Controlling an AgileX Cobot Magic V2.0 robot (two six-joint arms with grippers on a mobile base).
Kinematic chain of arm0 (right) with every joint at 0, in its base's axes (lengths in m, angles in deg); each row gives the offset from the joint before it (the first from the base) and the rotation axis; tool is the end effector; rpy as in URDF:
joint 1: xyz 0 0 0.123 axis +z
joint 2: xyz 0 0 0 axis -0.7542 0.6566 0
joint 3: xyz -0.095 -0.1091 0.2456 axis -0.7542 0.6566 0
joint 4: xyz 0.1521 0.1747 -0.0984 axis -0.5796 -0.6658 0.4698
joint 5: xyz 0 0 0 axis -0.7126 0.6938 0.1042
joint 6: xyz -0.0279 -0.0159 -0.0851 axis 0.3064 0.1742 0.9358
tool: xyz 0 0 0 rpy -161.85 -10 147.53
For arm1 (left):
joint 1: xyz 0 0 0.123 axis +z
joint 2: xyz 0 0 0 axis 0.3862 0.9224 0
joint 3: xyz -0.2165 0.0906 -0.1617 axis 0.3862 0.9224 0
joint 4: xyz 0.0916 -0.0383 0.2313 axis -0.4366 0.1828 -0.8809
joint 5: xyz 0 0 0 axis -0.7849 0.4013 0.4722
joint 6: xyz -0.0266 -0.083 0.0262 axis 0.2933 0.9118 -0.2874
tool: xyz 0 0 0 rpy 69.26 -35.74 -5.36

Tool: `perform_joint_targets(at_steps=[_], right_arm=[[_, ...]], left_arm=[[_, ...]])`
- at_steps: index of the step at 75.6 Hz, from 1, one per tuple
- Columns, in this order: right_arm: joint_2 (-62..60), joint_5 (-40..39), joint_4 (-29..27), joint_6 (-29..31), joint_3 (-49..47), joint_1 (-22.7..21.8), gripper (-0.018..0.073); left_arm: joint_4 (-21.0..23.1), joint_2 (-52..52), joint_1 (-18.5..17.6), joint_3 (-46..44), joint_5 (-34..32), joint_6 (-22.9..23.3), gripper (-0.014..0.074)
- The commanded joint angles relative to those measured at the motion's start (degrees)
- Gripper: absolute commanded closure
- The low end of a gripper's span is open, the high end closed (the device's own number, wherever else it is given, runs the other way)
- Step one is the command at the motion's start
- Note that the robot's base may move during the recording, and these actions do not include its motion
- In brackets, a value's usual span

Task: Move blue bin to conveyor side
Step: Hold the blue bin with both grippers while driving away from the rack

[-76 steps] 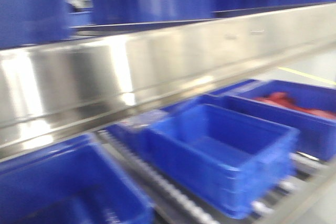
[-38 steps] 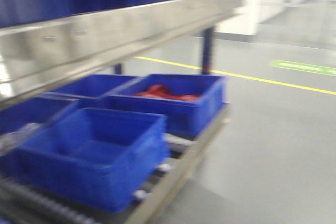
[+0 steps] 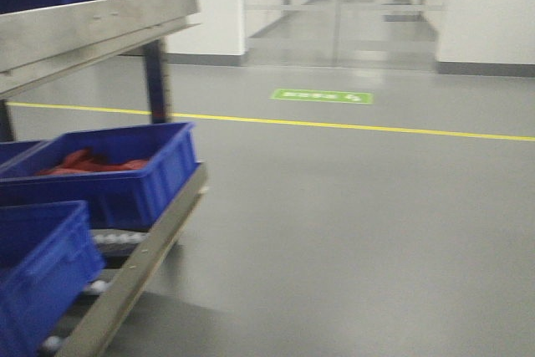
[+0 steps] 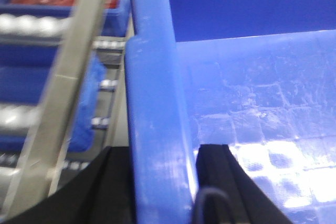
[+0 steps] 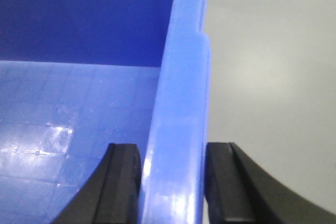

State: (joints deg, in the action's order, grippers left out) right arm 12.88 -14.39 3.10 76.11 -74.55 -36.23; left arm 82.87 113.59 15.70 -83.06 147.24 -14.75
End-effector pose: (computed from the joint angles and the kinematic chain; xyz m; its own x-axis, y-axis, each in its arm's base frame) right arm 0.1802 0.0462 0.5017 -0.5519 -0.0713 -0.8308 -0.2395 0.9679 0.0761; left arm 0.2142 -0.0214 0.4896 -0.6813 -0.0430 -0.7307 -0.0041 0.9985 -0.0549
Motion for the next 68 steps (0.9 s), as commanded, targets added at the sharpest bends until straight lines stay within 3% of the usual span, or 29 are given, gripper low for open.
perform_joint_targets(at_steps=[1,68], right_arm=[[-1.26,-6.58,2.90,1.56,-1.39,-0.36,0.0636],[-1.26,-6.58,2.90,1.56,-1.39,-0.36,0.0636]], left_arm=[[-2.28,-1.27,0.03,-0.73,-4.24,-0.42,0.0612],[-2.28,-1.27,0.03,-0.73,-4.24,-0.42,0.0612]])
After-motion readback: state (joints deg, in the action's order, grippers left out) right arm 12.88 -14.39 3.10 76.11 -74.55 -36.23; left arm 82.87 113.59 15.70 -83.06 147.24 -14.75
